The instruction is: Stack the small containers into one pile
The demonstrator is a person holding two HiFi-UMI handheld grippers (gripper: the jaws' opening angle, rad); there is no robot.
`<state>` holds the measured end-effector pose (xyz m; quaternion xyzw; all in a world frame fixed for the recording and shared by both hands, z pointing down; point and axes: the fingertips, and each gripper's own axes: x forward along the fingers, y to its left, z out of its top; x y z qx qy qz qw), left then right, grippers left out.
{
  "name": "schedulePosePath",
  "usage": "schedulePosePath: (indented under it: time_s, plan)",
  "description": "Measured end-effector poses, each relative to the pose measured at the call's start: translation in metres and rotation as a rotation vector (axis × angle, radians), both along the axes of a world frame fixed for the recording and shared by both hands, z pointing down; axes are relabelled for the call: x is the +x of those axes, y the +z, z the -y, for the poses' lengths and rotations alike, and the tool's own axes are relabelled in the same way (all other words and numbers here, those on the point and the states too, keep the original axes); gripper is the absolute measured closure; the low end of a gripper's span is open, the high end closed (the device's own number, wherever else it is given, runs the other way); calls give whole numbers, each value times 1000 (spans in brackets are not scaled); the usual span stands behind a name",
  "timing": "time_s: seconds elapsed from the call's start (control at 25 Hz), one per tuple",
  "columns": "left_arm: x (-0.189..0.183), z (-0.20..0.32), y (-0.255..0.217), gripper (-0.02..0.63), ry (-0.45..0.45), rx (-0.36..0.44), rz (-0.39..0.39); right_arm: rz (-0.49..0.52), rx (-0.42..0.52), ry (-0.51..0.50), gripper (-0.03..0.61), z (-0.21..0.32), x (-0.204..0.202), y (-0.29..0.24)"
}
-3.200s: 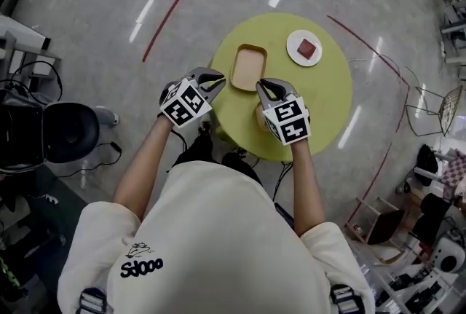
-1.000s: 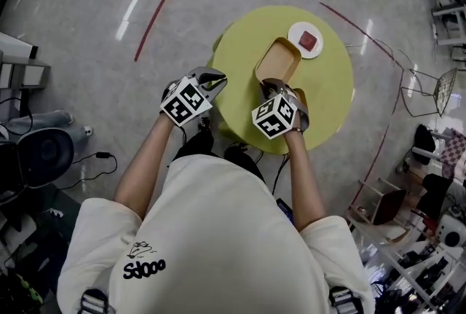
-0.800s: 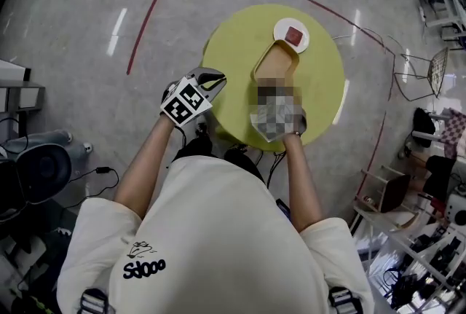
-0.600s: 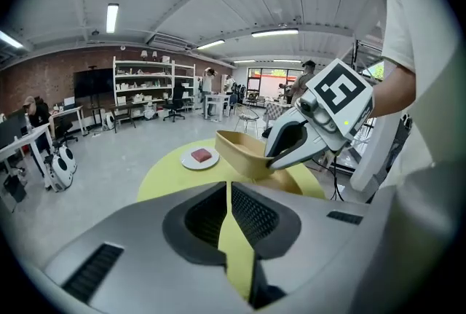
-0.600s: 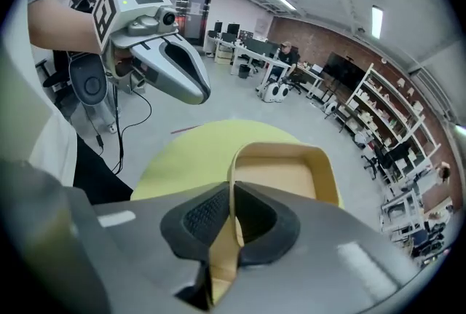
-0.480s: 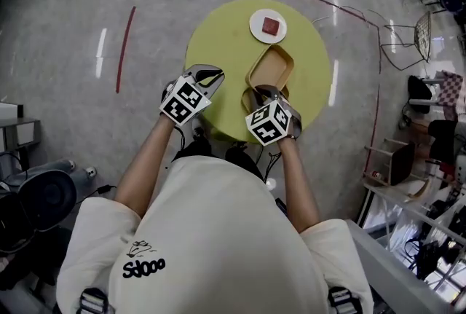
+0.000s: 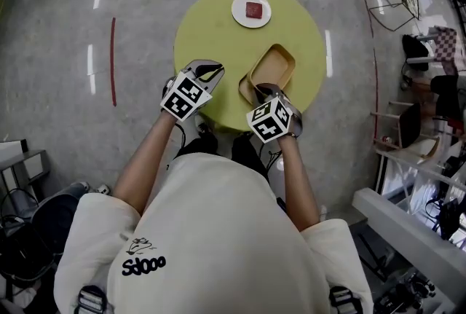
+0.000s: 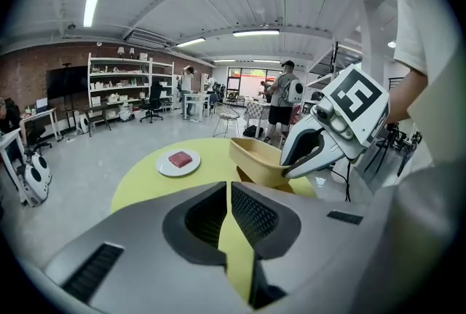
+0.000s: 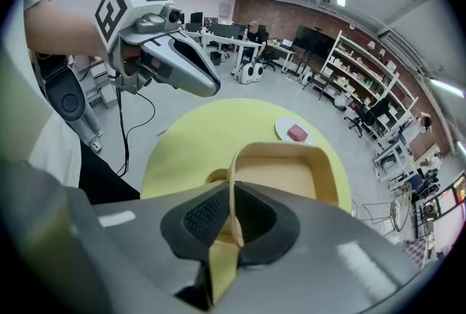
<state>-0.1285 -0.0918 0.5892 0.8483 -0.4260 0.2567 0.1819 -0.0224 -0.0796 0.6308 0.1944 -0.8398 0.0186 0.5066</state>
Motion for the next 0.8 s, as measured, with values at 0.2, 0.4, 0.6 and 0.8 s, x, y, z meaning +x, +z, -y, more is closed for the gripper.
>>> schedulePosePath:
  time_s: [0.2,0.4,0.6,0.8]
  plan:
    - [-9,6,8,591,-15,-17,-12,-9,-42,40,549,-12,-2,9]
    - [-1,8,15,591,9,-34,-12,-37,-76,72,549,-19,5,18]
    - [2,5,17,591,25,-40,-26,-35,-132,121,549,-26,2,22]
    - [-4,5,20,591,20,-45,-31,-56,-149,122,549,-30,0,31]
